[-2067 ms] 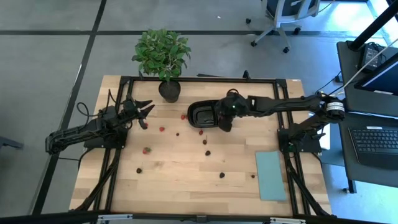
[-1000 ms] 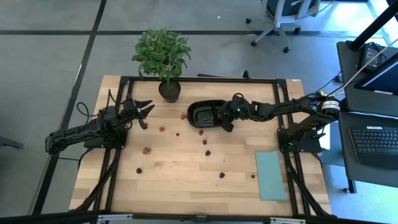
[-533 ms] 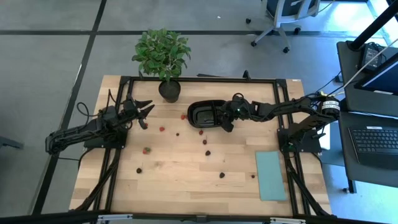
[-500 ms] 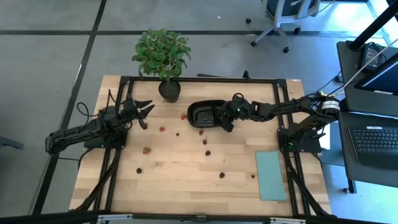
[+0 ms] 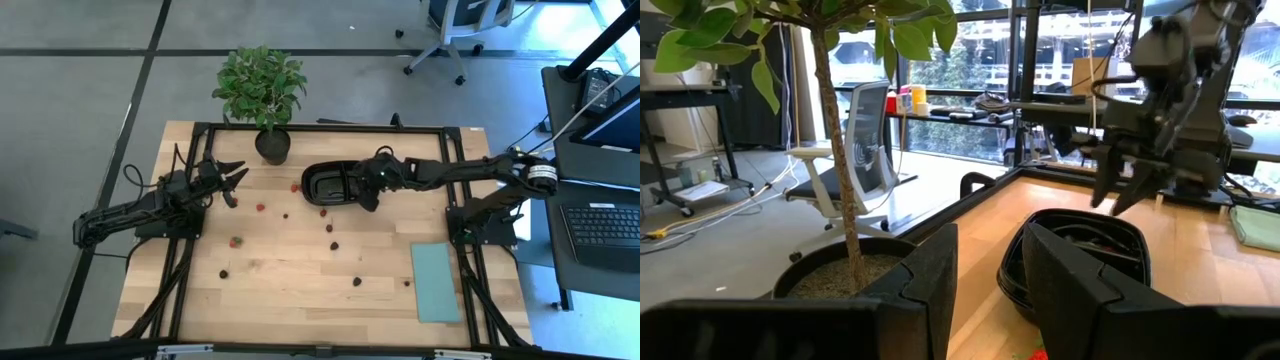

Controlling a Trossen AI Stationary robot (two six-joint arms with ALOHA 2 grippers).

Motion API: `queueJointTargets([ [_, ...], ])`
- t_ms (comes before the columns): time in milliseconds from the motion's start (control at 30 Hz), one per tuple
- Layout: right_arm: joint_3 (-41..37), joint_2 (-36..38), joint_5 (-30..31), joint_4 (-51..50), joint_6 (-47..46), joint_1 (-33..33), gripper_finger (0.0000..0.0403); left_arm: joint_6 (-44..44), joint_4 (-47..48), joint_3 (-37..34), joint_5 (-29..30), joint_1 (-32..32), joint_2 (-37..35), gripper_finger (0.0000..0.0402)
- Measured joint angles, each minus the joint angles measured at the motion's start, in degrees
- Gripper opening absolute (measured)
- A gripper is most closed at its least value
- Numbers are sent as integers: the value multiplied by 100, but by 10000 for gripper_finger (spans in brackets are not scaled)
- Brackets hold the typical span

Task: Pick and placing Produce into tupperware
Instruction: Put the bottom blueberry into the black container

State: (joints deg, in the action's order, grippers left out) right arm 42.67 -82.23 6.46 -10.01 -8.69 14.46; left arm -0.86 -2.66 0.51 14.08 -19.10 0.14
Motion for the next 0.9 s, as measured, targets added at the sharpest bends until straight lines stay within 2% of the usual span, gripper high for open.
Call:
queueJointTargets([
  [233, 481, 480, -17, -2024, -1013, -732, 140, 0, 2, 0, 0, 1, -1, 110],
  [467, 915, 559, -136, -3648, -2683, -1639, 140, 0, 2, 1, 1, 0, -2, 110],
  [667, 940, 538, -606, -4038, -3917, -2399, 140, 0, 2, 0, 1, -1, -2, 110],
  [900, 940, 507, -672, -4095, -4754, -3379, 130, 0, 2, 2, 1, -1, 0, 110],
])
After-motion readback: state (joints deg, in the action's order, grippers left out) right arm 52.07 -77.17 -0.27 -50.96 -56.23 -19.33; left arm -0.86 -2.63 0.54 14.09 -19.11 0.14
